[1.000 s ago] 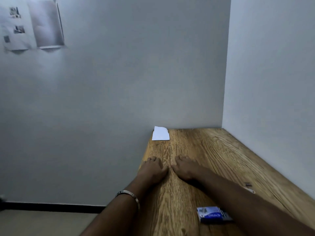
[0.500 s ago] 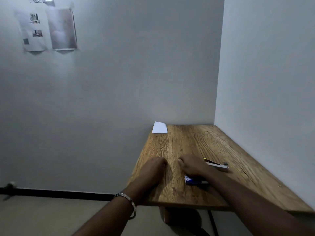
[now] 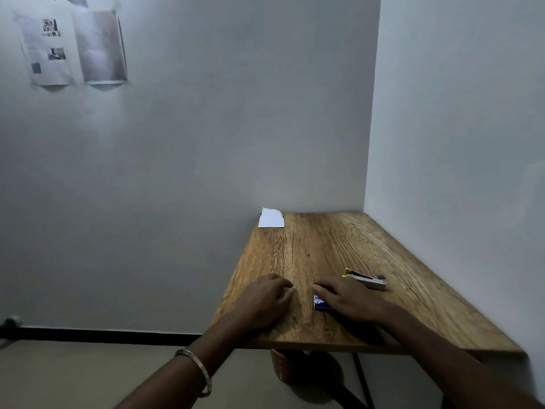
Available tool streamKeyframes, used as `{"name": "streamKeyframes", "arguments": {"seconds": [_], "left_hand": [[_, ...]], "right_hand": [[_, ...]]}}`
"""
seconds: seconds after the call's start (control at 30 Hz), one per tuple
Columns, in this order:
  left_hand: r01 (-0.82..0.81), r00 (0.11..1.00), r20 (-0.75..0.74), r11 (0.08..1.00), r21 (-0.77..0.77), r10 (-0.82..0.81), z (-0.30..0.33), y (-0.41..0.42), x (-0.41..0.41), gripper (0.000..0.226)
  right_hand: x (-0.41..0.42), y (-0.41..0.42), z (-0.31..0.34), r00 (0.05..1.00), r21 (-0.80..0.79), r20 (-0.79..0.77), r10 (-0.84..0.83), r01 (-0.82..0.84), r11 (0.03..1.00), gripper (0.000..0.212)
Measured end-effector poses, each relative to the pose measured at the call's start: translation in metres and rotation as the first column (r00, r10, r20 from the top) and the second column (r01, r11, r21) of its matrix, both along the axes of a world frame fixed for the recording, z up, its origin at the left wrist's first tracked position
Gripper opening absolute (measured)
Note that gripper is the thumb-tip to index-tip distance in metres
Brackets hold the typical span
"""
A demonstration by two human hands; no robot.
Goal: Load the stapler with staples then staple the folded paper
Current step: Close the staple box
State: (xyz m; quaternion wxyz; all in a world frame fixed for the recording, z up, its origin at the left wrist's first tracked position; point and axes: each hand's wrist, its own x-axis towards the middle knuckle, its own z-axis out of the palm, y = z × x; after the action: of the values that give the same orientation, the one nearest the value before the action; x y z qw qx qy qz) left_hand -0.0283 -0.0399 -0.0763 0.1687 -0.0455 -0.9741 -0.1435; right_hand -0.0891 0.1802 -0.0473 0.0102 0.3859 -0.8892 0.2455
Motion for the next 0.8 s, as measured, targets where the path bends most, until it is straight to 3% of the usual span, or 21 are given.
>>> {"name": "streamKeyframes", "arguments": {"seconds": [0.13,0.3,0.53,0.7,0.8], "left_hand": [[-0.01,0.997,0.079,1.0,-0.024,0.012,0.001,0.0,-0.001,0.071],[0.045,0.996,0.079,0.999,0.0,-0.045,0.0,0.001,-0.006,0.075],[0.198,0.979,0.04,0.978,0.07,-0.201,0.001,0.023,-0.016,0.07],[0.274,0.962,-0.02,0.955,0.114,-0.273,0.003,0.037,-0.024,0.041],[0.263,0.965,-0.032,0.957,0.126,-0.261,0.003,0.035,-0.027,0.037]], "right_hand": [[-0.007,0.012,0.008,0.999,0.07,0.043,0.023,-0.026,0.997,0.057],[-0.015,0.04,0.008,0.997,0.109,0.008,0.07,-0.071,0.992,0.076],[-0.013,0.069,-0.005,1.0,-0.01,-0.015,-0.012,0.012,1.0,0.065],[-0.008,0.063,-0.012,0.997,-0.127,-0.049,-0.055,0.049,0.991,0.048],[-0.01,0.056,-0.011,0.997,-0.158,-0.037,-0.072,0.065,0.985,0.045]]}}
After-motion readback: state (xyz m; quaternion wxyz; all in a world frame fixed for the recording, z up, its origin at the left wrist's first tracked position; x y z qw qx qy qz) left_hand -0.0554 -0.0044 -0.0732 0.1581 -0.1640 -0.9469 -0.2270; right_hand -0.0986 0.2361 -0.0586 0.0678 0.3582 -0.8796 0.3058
